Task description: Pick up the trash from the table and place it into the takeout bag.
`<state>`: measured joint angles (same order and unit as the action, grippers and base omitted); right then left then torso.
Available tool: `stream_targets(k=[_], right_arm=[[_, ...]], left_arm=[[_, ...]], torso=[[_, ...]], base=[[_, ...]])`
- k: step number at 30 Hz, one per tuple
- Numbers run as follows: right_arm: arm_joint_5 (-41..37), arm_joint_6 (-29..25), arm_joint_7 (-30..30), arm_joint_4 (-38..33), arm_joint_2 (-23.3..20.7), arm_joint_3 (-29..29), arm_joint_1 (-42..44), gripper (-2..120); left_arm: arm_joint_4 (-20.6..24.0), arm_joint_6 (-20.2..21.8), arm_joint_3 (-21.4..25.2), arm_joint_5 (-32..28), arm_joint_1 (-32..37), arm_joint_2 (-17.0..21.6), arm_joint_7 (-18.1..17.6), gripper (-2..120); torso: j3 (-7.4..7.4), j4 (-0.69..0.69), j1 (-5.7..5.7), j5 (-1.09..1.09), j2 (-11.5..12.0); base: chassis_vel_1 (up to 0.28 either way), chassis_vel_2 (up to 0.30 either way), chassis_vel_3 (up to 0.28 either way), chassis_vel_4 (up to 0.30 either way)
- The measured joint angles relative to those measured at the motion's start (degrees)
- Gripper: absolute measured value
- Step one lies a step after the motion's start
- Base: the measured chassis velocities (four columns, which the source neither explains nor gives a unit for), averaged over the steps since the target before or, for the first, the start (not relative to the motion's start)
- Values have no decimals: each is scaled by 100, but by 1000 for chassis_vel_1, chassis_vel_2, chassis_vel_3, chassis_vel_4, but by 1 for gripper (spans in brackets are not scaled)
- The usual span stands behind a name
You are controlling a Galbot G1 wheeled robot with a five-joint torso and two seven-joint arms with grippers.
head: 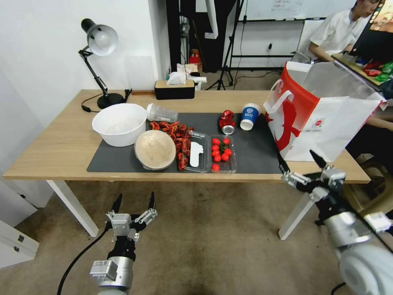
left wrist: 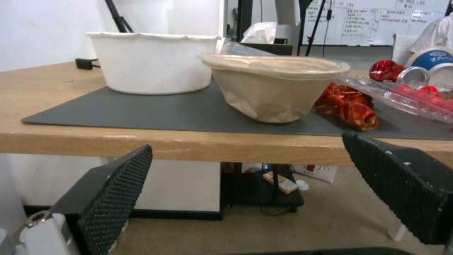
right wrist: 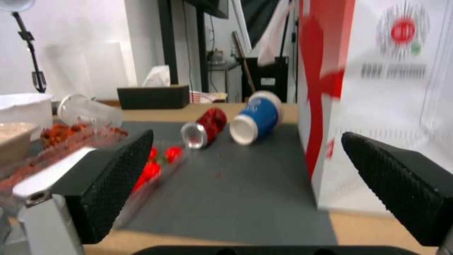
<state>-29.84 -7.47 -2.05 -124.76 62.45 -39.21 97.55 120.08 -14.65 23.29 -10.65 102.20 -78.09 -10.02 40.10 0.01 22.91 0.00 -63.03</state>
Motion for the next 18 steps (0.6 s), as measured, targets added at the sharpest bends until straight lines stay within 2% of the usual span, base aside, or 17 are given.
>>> stream_targets(k=[2,6,18], right_arm=[[200,-309,-36,198,284,185,64,100],[334,-374,-57,380,494,335,112,100],[417,-405,-64,634,725,569,147,100]], left_arm=[[-39,-39,-10,2,1,-1,1,100],[-64,-45,-11,-1,-19,11,3,100],[-98,-54,-15,-19,-68,48,4,100]], torso=[[0,0,1,-1,0],[1,0,1,-1,0],[1,0,1,0,1]], base=[[0,0,0,0],[0,0,0,0],[0,0,0,0]])
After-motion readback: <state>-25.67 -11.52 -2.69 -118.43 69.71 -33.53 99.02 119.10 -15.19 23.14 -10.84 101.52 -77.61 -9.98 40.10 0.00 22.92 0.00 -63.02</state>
